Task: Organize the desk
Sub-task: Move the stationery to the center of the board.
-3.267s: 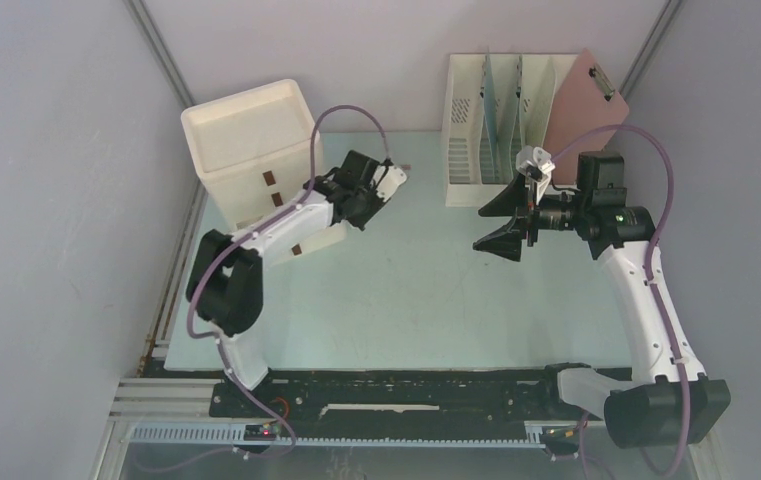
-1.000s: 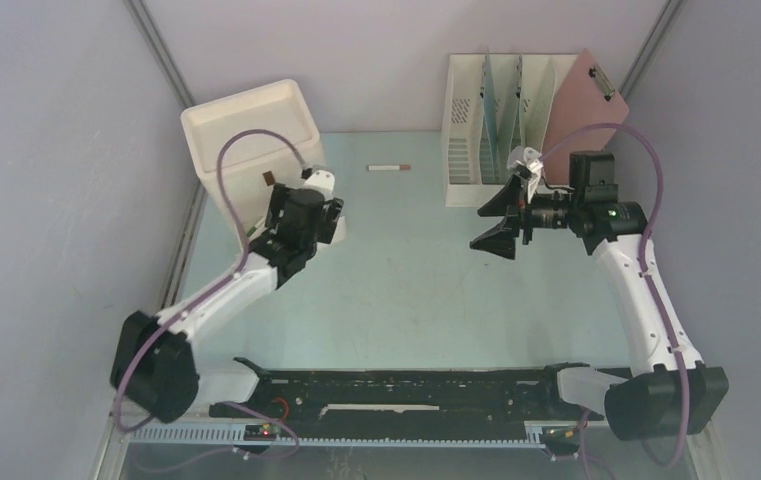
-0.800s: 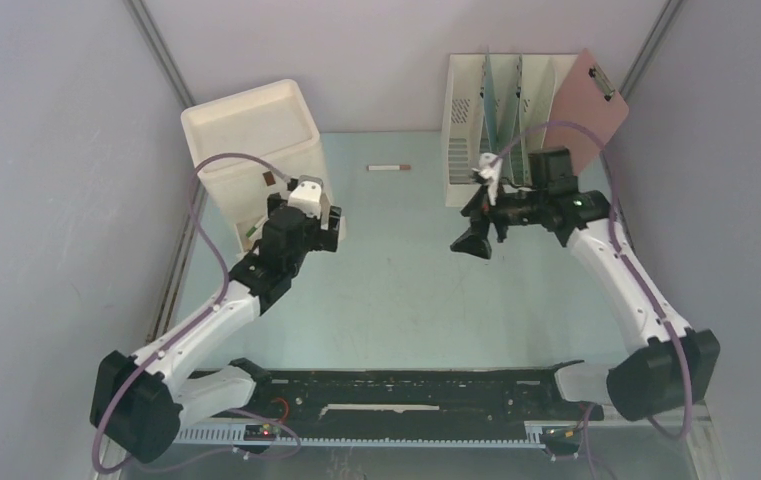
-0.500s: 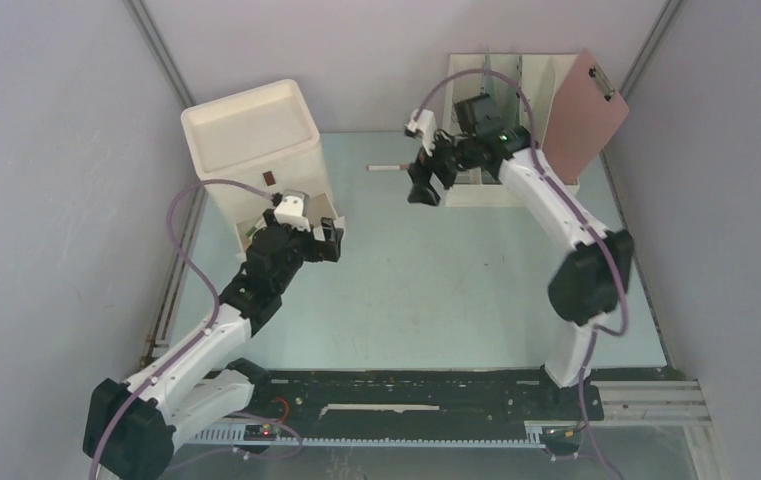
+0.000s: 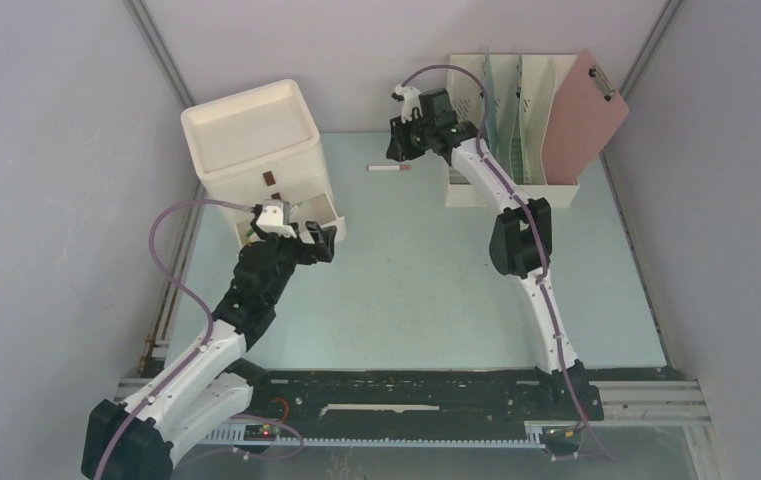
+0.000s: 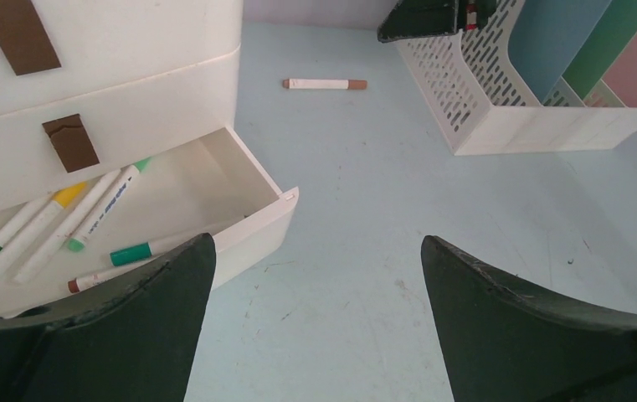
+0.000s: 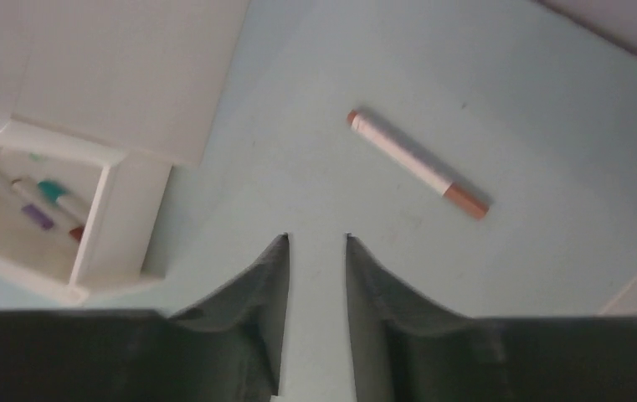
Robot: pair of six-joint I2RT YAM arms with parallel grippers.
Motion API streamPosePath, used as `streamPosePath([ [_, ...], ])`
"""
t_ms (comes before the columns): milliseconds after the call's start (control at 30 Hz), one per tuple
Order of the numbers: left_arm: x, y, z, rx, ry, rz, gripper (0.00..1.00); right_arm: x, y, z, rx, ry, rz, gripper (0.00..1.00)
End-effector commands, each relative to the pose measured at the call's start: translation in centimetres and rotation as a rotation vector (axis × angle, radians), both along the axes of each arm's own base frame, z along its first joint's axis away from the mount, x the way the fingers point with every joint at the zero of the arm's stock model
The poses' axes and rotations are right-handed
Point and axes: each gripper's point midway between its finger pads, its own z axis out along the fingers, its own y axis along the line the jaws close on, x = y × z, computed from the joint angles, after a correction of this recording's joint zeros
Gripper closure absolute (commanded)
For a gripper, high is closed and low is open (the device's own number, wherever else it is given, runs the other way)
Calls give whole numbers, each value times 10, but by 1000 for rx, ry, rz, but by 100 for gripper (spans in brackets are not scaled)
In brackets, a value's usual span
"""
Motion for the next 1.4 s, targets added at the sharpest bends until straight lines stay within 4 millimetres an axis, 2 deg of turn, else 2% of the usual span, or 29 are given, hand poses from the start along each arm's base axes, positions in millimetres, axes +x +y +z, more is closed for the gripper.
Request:
streamPosePath([
  [0,9,9,14,-19,-59,54,0,44,9,33,158,-89,-149,76],
  [67,11,11,10,-11,-57,67,0,57,6,32,171,-113,-178,100],
  [333,21,11,5,5,-58,79,0,91,-7,2,74,-250,-212,100],
  [400,23,11,2,17,-50,80,0,97,-9,-6,-4,-314,-192,100],
  [533,26,12,-1,33,-42,87,0,98,-6,-19,-174,-438,-113,100],
  [733,29,13,-5,51,-33,94,0,111,-8,-27,-368,-618,-19,100],
  [1067,32,15,-13,69,-17,101,0,115,-6,-74,-543,-708,145,100],
  [1367,32,17,-14,78,-17,107,0,113,-5,-104,-643,-748,273,99],
])
